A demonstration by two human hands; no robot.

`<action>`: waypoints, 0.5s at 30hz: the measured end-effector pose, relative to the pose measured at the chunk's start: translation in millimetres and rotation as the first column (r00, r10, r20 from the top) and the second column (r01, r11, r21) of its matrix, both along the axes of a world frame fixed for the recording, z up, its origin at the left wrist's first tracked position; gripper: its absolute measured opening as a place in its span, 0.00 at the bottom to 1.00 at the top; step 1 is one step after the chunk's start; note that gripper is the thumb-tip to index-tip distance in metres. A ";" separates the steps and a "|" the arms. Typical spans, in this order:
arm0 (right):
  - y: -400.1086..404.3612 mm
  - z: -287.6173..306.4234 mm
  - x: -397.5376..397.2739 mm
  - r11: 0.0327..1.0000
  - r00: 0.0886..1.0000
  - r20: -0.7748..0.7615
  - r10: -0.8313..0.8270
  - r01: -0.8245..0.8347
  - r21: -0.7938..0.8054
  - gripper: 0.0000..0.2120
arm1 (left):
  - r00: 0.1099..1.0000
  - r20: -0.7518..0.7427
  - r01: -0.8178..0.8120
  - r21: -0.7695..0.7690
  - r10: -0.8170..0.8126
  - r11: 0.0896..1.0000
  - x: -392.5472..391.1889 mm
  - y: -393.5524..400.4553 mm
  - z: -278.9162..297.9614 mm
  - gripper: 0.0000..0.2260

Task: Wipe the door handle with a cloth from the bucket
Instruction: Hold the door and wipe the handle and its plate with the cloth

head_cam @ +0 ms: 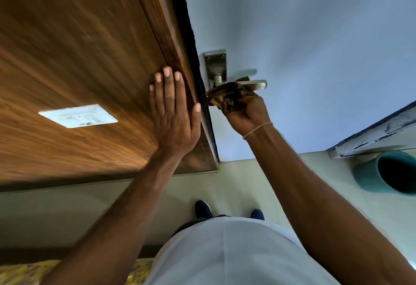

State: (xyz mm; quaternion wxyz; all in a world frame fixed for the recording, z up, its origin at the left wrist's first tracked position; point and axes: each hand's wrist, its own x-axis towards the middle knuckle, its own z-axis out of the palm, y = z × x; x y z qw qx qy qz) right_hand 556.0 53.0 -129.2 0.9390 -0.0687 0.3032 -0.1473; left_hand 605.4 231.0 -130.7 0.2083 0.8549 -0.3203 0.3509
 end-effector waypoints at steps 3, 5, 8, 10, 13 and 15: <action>21.8 13.4 10.3 0.997 0.997 -0.002 0.073 -0.073 0.040 0.25 | 1.000 -0.015 0.017 0.026 -0.017 1.000 -0.9 5.8 3.5 0.31; 34.1 21.8 16.8 0.988 0.993 0.007 0.121 -0.121 0.096 0.26 | 0.999 -0.028 0.033 0.036 -0.032 0.999 -2.2 7.7 5.6 0.31; 38.9 26.3 20.9 0.977 0.991 0.027 0.131 -0.134 0.165 0.23 | 0.999 -0.030 0.042 0.052 -0.041 0.998 -1.8 10.8 7.1 0.31; 37.3 26.3 18.3 0.972 0.990 0.063 0.123 -0.133 0.195 0.21 | 0.999 -0.032 0.044 0.061 -0.042 0.997 -1.5 12.3 7.5 0.31; 35.5 27.6 9.9 0.969 0.990 0.092 0.112 -0.129 0.212 0.20 | 0.997 -0.046 0.057 0.062 -0.054 0.997 -2.2 13.3 9.0 0.31; 34.0 27.7 4.4 0.979 0.992 0.075 0.098 -0.110 0.174 0.21 | 0.997 -0.051 0.062 0.061 -0.058 0.996 -2.5 13.9 9.7 0.31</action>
